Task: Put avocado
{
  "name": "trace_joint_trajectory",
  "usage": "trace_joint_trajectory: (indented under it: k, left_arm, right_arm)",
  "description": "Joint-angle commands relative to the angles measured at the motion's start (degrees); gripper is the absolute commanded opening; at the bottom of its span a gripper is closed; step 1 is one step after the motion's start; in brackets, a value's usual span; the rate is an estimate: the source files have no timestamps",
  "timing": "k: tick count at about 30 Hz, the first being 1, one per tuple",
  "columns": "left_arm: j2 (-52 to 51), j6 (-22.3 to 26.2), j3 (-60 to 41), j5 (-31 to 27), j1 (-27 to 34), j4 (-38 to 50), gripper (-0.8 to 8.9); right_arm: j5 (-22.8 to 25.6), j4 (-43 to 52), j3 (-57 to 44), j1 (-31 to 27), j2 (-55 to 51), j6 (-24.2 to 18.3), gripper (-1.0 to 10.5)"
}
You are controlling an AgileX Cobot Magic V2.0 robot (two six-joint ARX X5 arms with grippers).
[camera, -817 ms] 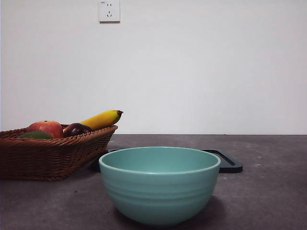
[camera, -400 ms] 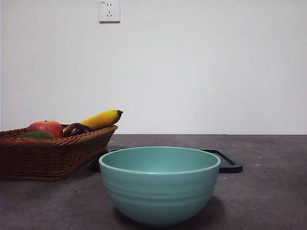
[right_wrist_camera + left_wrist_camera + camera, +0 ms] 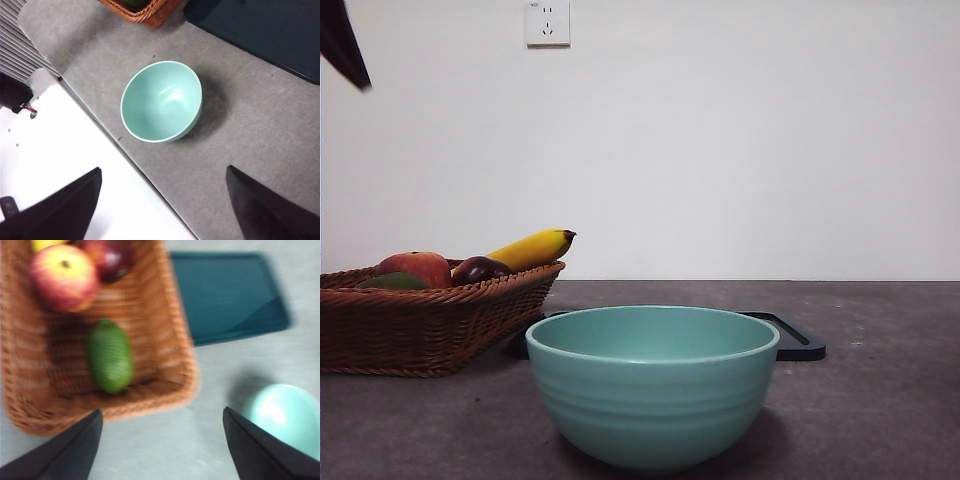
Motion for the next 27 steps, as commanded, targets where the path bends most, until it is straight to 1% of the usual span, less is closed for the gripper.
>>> trace_joint_trajectory:
  k: [1, 7, 14, 20, 27]
  left_arm:
    - [5.9, 1.7, 3.0, -3.7, -1.3, 0.7, 3.90]
    - [15.3, 2.8, 4.8, -8.7, -3.4, 5.3, 3.88]
    - [24.0, 3.8, 4.8, -14.6, -4.9, 10.5, 3.88]
    - [29.6, 4.3, 4.8, -15.4, -5.2, 13.7, 3.88]
    - [34.6, 4.6, 4.8, -15.9, -5.2, 15.2, 3.88]
  right_arm:
    - [0.0, 0.6, 1.1, 0.3, 0.3, -0.5, 4.0]
    - [-0.1, 0.6, 1.1, 0.3, 0.3, -0.5, 4.0]
    - [-0.1, 0.6, 1.1, 0.3, 0.3, -0.2, 4.0]
    - [-0.1, 0.6, 1.1, 0.3, 0.3, -0.2, 4.0]
    - [-0.1, 0.6, 1.1, 0.3, 0.3, -0.2, 4.0]
